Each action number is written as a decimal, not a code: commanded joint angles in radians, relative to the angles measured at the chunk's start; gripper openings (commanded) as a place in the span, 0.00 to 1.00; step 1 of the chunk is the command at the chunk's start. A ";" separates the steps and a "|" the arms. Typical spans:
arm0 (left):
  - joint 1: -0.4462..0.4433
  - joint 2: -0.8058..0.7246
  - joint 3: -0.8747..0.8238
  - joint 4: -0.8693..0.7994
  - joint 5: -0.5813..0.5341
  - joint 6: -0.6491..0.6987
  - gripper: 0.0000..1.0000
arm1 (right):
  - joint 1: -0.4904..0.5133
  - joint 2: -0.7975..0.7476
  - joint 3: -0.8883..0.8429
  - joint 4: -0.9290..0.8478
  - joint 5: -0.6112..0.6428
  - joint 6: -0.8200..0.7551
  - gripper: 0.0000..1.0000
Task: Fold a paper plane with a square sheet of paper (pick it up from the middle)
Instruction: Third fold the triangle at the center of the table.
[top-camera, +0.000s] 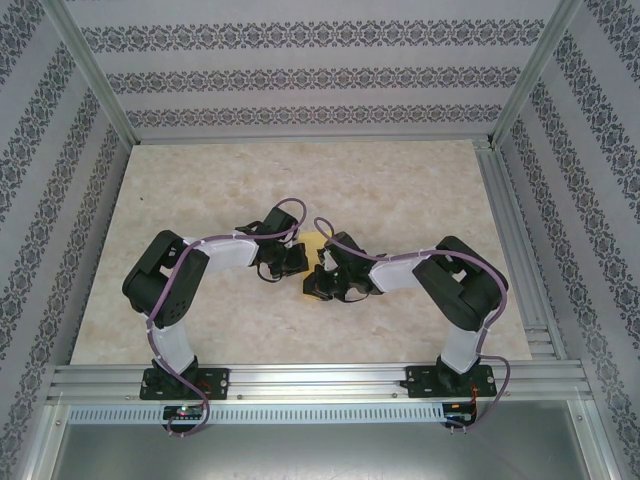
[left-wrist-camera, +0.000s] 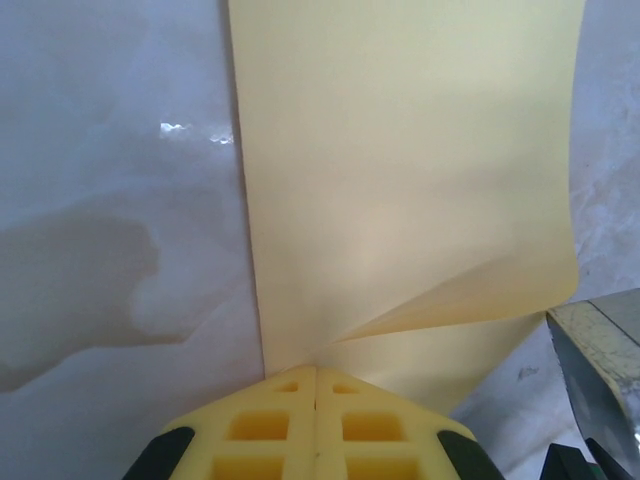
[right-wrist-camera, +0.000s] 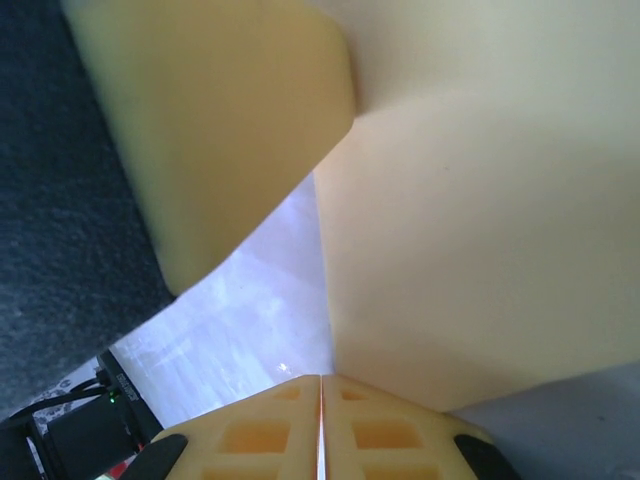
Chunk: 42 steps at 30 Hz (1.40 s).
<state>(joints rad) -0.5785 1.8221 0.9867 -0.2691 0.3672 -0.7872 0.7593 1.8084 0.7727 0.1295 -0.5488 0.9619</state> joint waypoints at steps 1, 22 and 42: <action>-0.008 0.017 -0.022 -0.010 -0.062 -0.001 0.04 | -0.008 -0.094 0.008 -0.013 0.040 -0.027 0.12; -0.007 0.023 -0.004 -0.014 -0.045 0.018 0.04 | -0.126 -0.045 0.130 -0.211 0.078 -0.191 0.11; -0.040 -0.057 0.033 -0.004 -0.019 0.044 0.23 | -0.116 0.043 0.092 -0.190 0.186 -0.056 0.08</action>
<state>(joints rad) -0.5919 1.8202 1.0073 -0.2798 0.3527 -0.7563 0.6334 1.8435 0.8982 -0.0509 -0.4446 0.8566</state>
